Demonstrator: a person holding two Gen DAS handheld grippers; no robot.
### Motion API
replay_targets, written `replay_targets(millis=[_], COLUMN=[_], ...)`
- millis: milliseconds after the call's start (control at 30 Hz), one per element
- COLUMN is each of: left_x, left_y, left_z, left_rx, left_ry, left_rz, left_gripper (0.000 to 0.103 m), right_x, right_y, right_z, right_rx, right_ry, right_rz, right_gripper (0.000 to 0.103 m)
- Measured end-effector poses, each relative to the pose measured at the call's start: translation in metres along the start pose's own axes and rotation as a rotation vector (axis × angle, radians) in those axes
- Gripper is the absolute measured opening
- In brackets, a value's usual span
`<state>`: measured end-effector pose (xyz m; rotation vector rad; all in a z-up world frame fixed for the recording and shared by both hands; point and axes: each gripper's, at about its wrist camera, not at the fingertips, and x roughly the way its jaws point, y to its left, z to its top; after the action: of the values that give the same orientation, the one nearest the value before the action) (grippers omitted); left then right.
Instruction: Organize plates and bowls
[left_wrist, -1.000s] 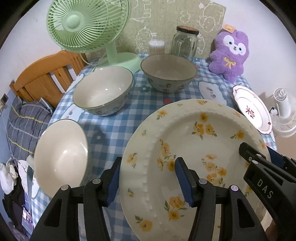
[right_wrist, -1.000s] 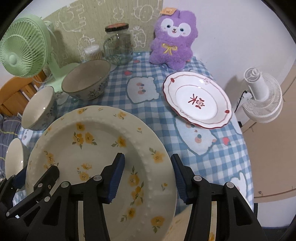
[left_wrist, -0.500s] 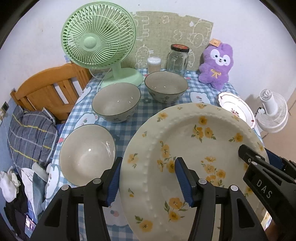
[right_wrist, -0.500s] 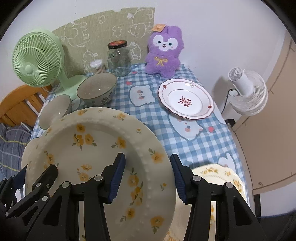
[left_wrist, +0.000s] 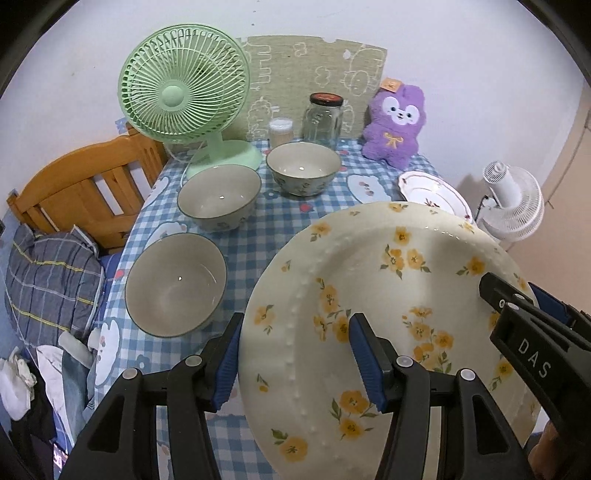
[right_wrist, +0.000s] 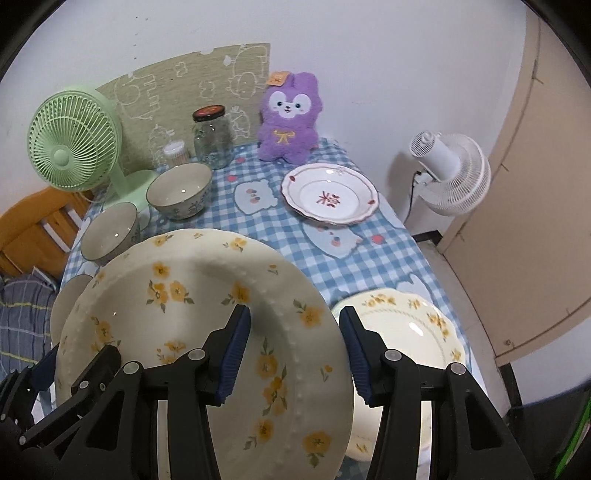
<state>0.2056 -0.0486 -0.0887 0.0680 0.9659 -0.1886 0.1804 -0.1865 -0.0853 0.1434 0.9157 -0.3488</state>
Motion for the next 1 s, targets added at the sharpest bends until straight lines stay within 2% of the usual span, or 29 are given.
replay_targets(millis=[367, 600, 1000], left_x=[-0.002, 0.002, 0.023], left_y=[-0.037, -0.077, -0.146], left_z=[-0.010, -0.009, -0.021], left_rx=[0.002, 0.009, 0.011], left_ry=[0.006, 0.000, 0.044], left_rz=[0.014, 0.021, 0.003], left_gripper=[0.057, 0.057, 0.057], right_x=[0.008, 0.021, 0.041], right_y=[-0.041, -0.079, -0.149], right_z=[-0.008, -0.008, -0.009], right_rx=[-0.005, -0.016, -0.033], right_ry=[0.031, 0.060, 0.094], right_rz=[0.013, 0.012, -0.019], right_gripper=[0.054, 0.054, 0.054])
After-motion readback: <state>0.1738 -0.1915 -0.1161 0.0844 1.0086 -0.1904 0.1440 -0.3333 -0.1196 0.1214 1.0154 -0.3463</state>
